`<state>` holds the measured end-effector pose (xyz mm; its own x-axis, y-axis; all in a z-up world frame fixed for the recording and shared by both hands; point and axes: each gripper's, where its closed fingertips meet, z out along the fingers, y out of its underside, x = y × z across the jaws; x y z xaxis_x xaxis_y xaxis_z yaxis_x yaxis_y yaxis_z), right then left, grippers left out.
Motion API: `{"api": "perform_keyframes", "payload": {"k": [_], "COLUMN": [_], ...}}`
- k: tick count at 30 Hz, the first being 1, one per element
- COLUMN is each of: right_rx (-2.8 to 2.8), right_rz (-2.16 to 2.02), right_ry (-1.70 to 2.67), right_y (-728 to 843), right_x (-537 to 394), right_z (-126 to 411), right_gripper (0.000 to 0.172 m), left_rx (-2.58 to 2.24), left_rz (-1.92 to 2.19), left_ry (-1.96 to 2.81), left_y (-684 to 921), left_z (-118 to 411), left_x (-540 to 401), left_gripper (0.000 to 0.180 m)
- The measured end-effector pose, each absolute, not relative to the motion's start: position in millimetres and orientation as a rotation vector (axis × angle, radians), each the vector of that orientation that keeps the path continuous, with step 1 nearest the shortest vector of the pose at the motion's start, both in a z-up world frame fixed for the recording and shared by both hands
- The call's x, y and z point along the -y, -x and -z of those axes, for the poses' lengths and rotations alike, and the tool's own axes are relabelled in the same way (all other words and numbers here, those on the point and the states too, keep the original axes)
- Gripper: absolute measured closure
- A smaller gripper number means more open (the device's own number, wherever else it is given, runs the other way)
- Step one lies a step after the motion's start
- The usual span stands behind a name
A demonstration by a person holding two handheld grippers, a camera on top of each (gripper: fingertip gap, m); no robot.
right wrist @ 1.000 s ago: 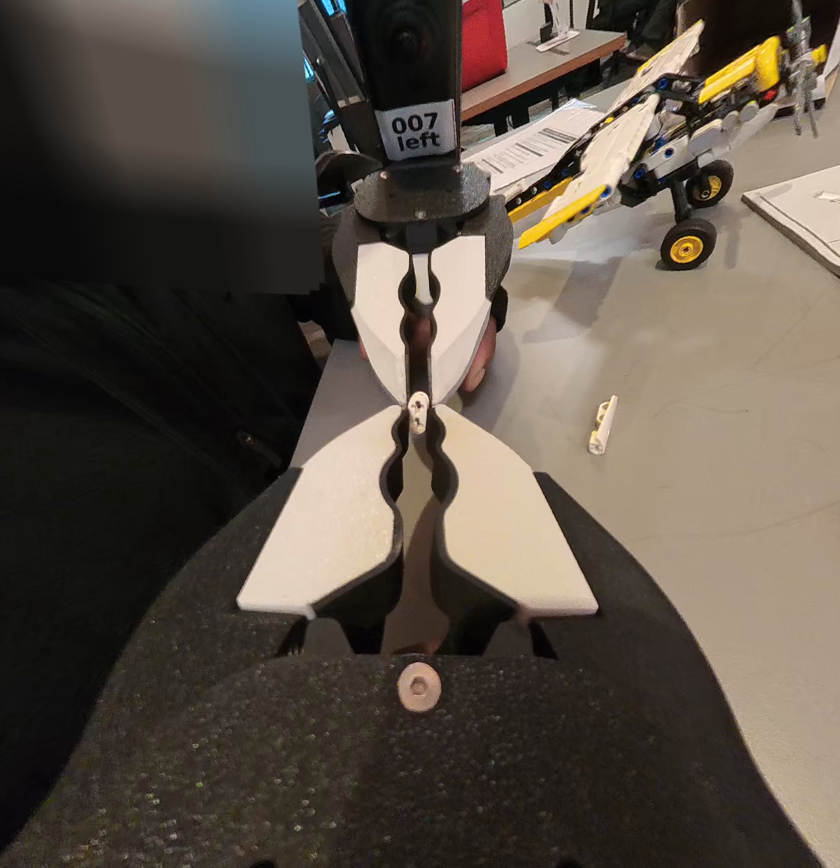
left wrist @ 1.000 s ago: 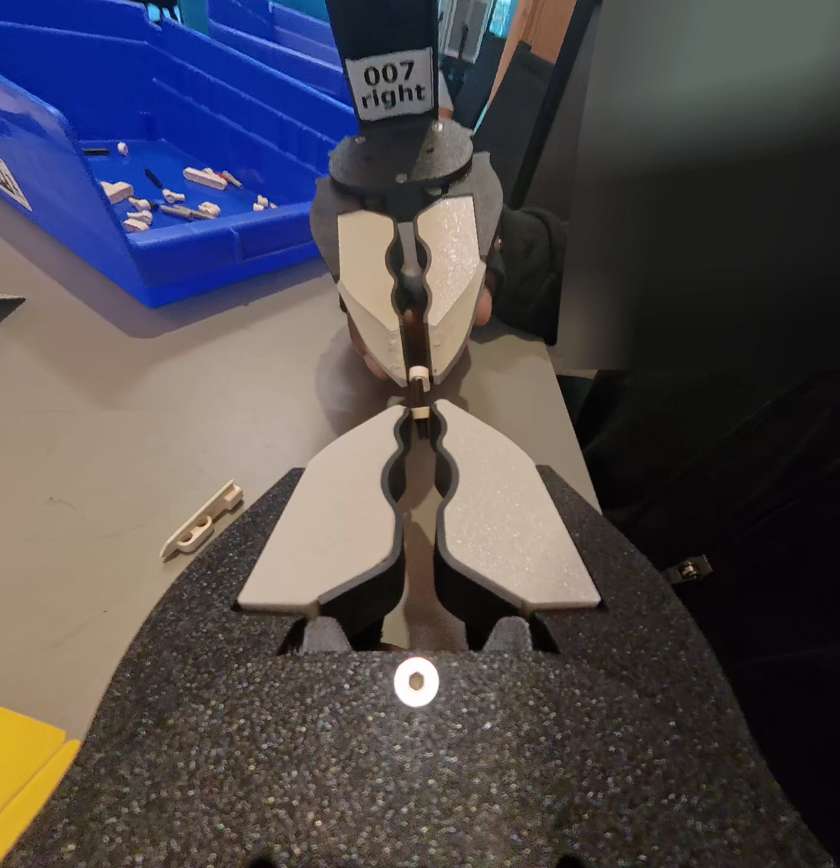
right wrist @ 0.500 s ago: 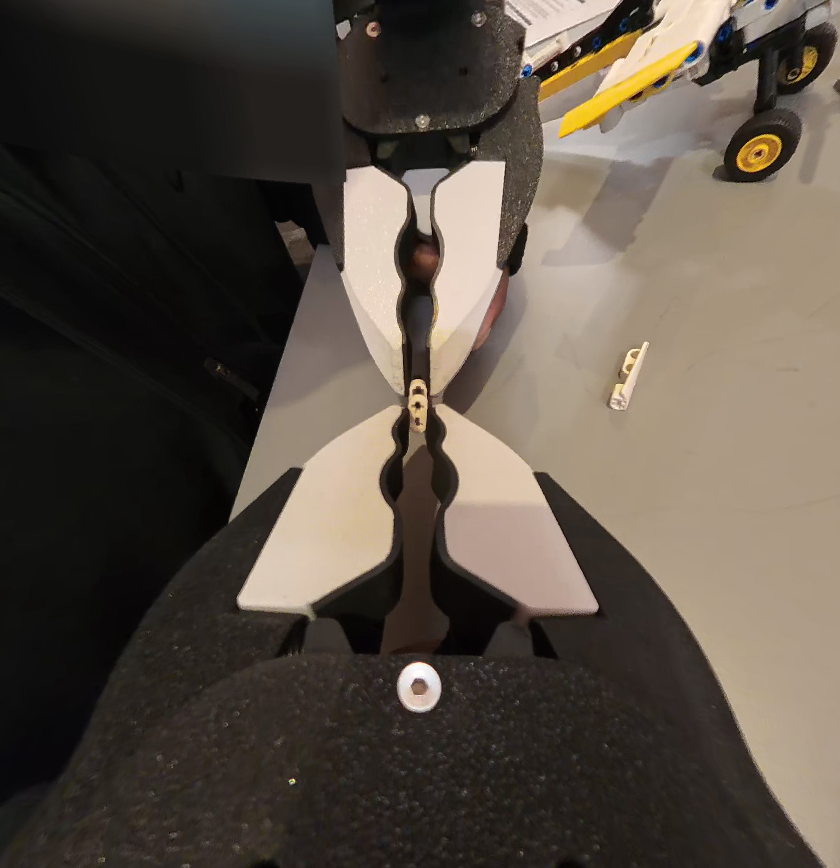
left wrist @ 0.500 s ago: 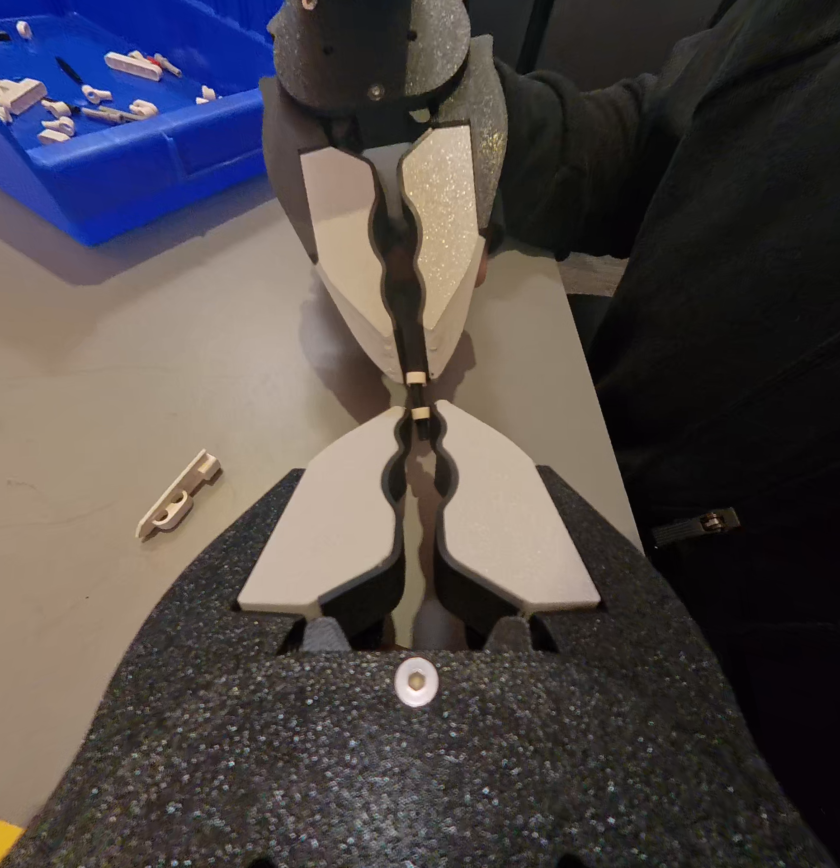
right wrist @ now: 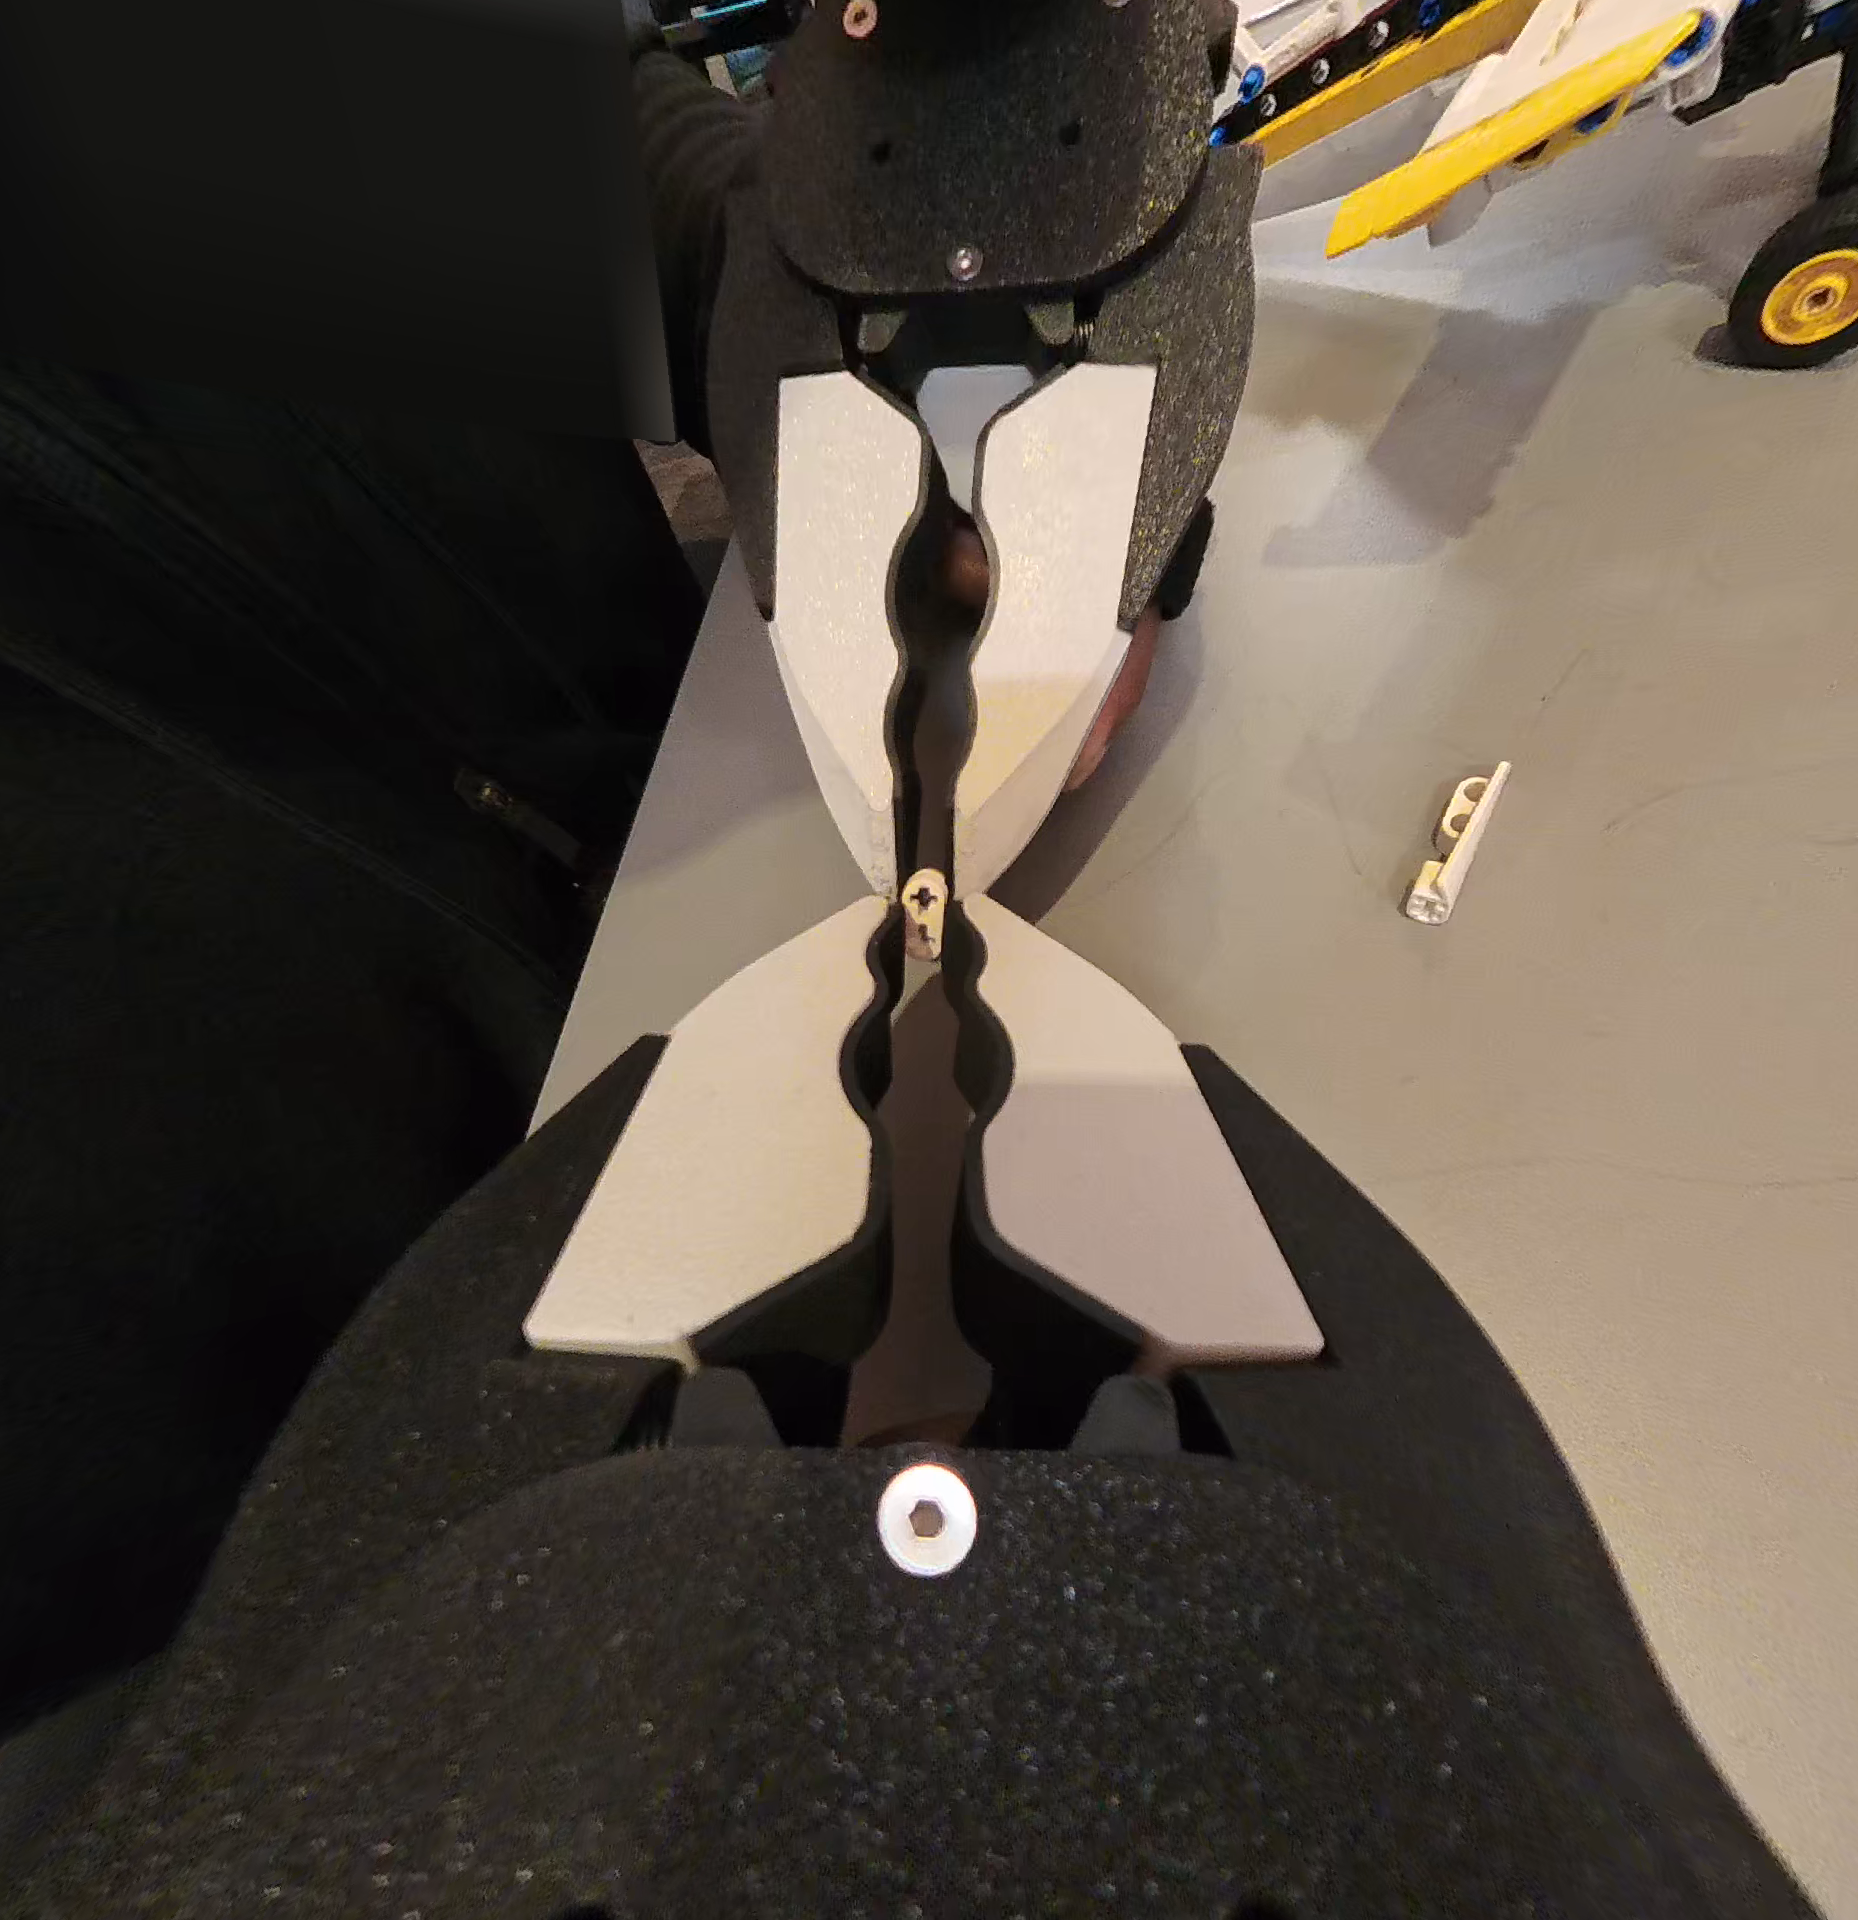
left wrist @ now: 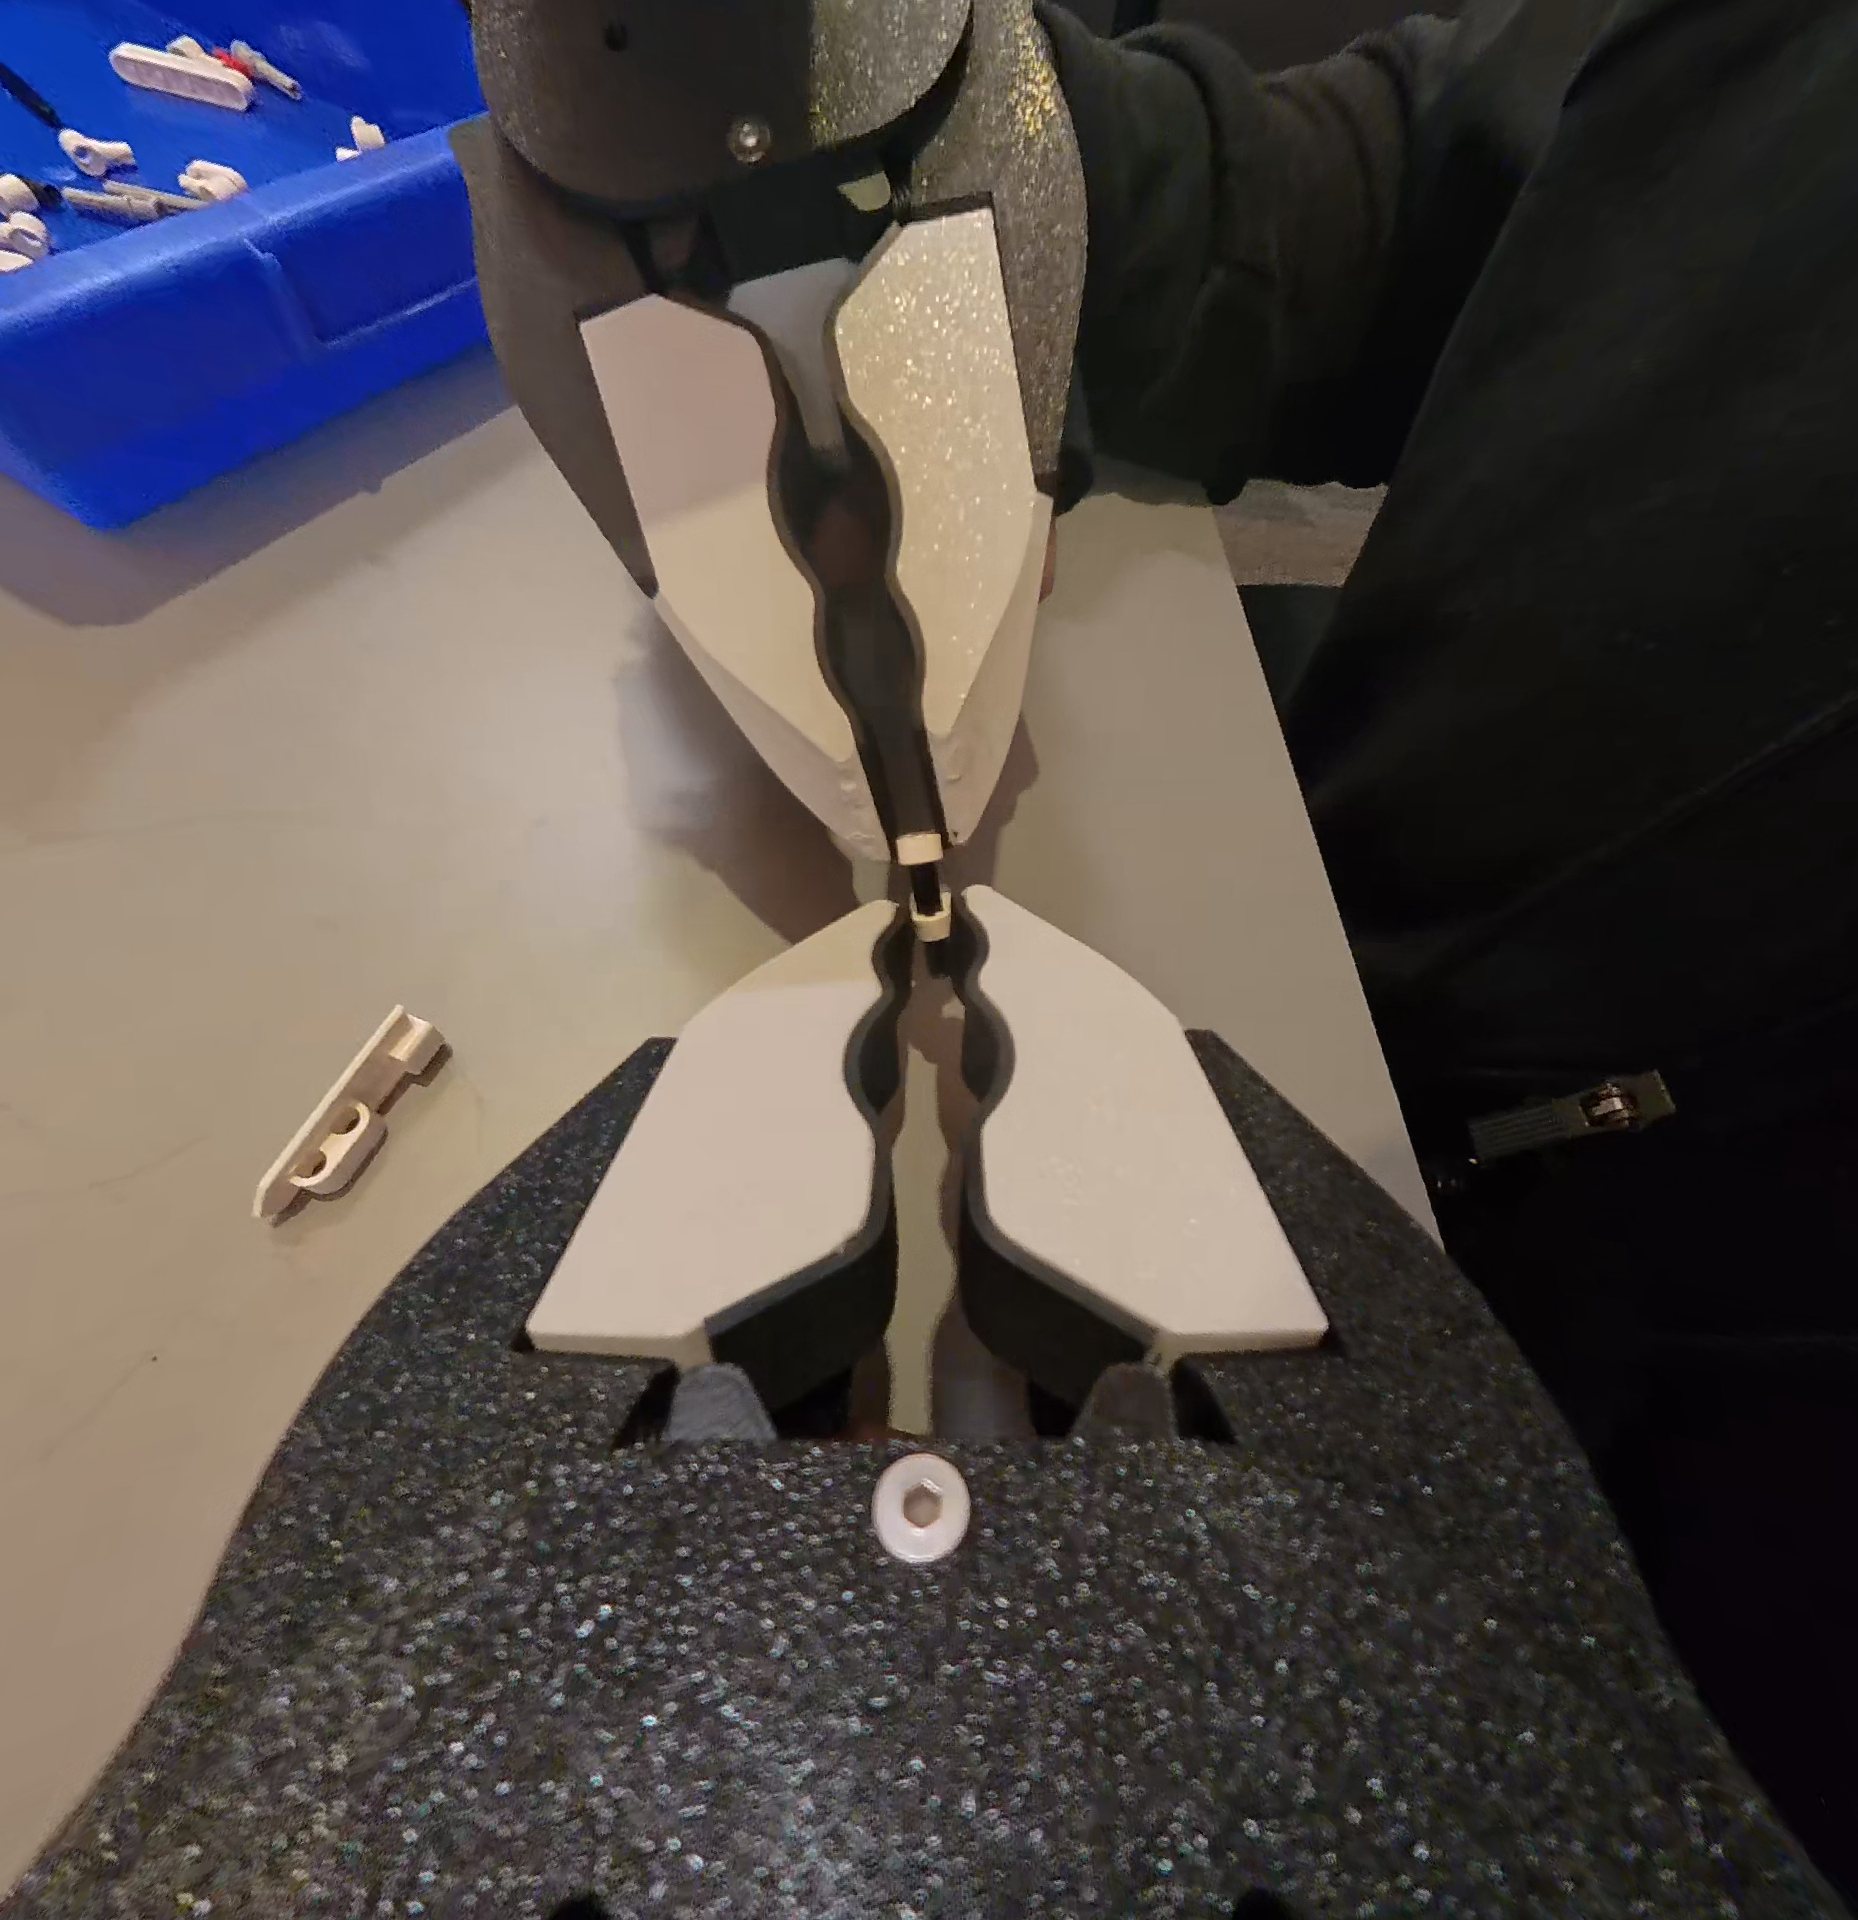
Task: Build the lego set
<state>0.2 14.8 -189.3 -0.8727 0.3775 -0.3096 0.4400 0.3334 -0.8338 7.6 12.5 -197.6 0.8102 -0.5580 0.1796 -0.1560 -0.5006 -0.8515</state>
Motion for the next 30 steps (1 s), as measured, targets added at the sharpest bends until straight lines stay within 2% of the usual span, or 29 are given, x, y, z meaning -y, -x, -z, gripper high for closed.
{"api": "perform_keyframes", "payload": {"k": [26,30], "right_rx": [-2.782,-2.818], "right_rz": [1.221,1.165], "right_ry": [-0.731,-0.706], "right_y": [-7.5,-7.2], "right_x": [-16.4,-7.1], "right_z": [219.2,227.1], "right_gripper": [0.165,0.172], "left_rx": [-0.608,-0.431], "left_rz": [0.483,0.613], "left_ry": [2.235,2.144], "left_y": [-12.1,-8.3], "left_z": [222.8,203.5], "left_x": [-10.8,-19.2], "left_gripper": [0.175,0.176]}}
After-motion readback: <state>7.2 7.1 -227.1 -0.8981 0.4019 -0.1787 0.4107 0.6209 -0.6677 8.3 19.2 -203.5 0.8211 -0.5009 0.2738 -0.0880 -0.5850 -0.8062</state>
